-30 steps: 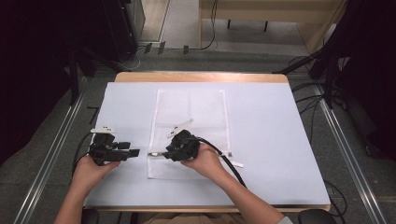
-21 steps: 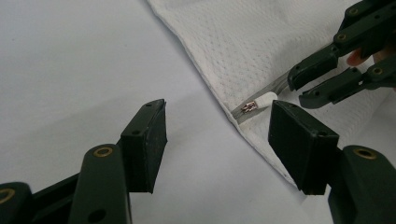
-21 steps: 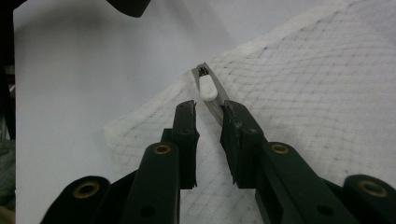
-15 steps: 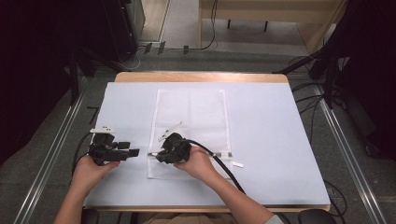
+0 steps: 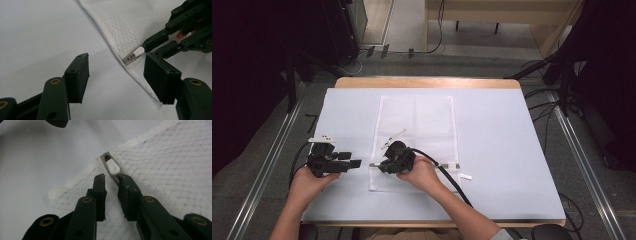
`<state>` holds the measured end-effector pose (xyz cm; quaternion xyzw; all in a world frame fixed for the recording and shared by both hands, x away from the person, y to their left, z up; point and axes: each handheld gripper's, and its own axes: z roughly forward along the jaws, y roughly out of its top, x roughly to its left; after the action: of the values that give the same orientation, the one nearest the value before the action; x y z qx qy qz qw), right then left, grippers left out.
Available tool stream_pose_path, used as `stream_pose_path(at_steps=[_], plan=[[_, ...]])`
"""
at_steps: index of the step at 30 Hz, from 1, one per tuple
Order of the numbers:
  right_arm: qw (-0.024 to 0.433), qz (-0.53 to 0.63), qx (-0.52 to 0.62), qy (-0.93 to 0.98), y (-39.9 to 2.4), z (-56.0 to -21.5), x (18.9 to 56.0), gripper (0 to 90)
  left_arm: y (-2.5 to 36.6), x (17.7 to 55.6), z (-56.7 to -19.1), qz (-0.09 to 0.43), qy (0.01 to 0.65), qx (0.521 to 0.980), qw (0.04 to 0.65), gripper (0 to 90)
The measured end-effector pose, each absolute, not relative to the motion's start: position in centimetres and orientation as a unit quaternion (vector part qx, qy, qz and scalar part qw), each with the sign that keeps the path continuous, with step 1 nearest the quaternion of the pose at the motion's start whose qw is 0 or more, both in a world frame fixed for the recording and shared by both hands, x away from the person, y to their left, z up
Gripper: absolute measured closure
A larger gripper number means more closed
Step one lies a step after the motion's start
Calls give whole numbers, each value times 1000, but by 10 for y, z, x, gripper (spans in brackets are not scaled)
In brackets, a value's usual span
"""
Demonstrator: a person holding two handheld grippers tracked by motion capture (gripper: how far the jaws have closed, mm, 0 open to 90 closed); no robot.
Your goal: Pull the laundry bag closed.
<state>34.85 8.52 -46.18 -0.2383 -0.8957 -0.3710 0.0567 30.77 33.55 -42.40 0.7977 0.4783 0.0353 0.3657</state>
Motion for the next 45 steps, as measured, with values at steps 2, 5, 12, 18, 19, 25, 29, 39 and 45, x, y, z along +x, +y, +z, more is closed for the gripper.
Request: stream_pose_path(at_steps=[2, 5, 12, 18, 19, 25, 29, 39, 45], plan=[[54, -366, -239, -898, 84, -461, 348, 768, 336, 308, -424, 34, 478, 798, 365, 376], [60, -367, -240, -897, 87, -461, 349, 769, 335, 308, -424, 34, 477, 799, 365, 376], [68, -369, -242, -895, 96, -461, 351, 782, 335, 308, -424, 34, 478, 799, 363, 375], [64, -366, -238, -897, 105, -461, 352, 810, 335, 308, -424, 32, 476, 801, 362, 375], [62, -365, -237, -898, 107, -461, 352, 818, 335, 308, -425, 32, 476, 801, 362, 375], [57, -361, -235, -901, 112, -461, 354, 864, 334, 308, -425, 31, 474, 802, 363, 379], [52, -359, -229, -903, 111, -458, 354, 877, 332, 309, -426, 31, 472, 804, 361, 377], [35, -378, -219, -899, 103, -442, 353, 877, 321, 310, -430, 11, 452, 817, 359, 392], [34, -388, -222, -894, 100, -433, 353, 877, 312, 311, -433, -5, 445, 820, 360, 405]])
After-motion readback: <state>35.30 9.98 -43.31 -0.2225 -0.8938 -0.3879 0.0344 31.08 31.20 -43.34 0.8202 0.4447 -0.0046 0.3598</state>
